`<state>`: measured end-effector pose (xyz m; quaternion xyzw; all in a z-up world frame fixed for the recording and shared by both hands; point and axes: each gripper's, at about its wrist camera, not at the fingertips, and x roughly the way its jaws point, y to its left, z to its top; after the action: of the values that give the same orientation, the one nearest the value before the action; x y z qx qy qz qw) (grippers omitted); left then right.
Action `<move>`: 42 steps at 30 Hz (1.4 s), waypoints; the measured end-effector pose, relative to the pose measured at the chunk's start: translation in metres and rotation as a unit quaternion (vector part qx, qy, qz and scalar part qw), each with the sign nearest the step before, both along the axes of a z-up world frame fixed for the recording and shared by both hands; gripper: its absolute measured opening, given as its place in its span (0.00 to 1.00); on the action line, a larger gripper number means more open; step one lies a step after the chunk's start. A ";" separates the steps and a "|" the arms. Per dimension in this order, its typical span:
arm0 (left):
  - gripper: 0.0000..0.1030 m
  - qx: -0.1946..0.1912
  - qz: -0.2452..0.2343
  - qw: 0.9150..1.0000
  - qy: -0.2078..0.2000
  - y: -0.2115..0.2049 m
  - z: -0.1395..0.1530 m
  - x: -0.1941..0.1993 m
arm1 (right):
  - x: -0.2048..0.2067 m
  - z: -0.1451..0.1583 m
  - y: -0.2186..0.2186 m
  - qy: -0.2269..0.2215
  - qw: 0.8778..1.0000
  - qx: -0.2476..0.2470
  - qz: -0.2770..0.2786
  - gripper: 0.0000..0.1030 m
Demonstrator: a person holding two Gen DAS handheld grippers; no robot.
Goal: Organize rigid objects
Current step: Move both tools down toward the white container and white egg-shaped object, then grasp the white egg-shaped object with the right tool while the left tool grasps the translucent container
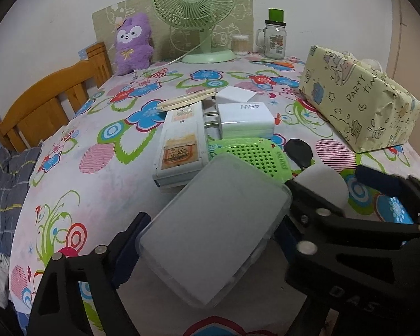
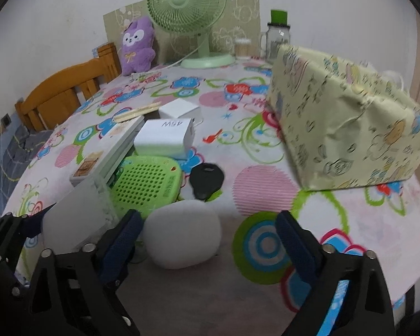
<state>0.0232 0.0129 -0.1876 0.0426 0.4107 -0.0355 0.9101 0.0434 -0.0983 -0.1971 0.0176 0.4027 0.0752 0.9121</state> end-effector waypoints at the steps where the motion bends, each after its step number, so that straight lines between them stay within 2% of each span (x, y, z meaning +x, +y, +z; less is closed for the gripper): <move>1: 0.82 0.000 -0.002 1.000 0.000 -0.001 0.000 0.000 | 0.000 -0.001 0.000 0.002 1.000 0.004 -0.005 0.88; 4: 0.79 0.001 -0.006 1.000 -0.003 -0.002 0.001 -0.001 | 0.000 -0.001 0.003 -0.004 1.000 -0.002 -0.010 0.82; 8: 0.77 0.003 -0.009 1.000 -0.006 -0.004 0.001 0.000 | 0.000 0.001 0.008 -0.003 1.000 0.000 0.003 0.63; 10: 0.75 0.003 -0.011 1.000 -0.006 -0.005 0.001 0.000 | -0.001 0.002 0.010 -0.004 1.000 -0.001 0.008 0.57; 19: 0.69 0.004 -0.012 1.000 -0.006 -0.011 0.003 -0.002 | 0.001 0.003 0.002 -0.009 1.000 -0.021 -0.008 0.56; 23: 0.71 0.001 -0.012 1.000 -0.005 -0.013 0.003 0.000 | 0.001 0.003 -0.003 -0.006 1.000 -0.020 -0.014 0.56; 25: 0.75 0.001 -0.010 1.000 -0.004 -0.013 0.003 0.003 | 0.002 0.003 -0.006 -0.003 1.000 -0.018 -0.016 0.56; 32: 0.76 0.013 -0.012 1.000 -0.012 -0.020 0.006 0.013 | 0.007 0.007 -0.016 -0.004 1.000 -0.011 -0.027 0.56; 42: 0.63 0.019 -0.025 0.999 -0.014 -0.032 0.014 0.013 | 0.007 0.014 -0.025 -0.006 0.999 -0.001 -0.034 0.56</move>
<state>0.0360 -0.0190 -0.1735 0.0709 0.3970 -0.0497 0.9137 0.0507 -0.1230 -0.1831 0.0301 0.3960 0.0443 0.9167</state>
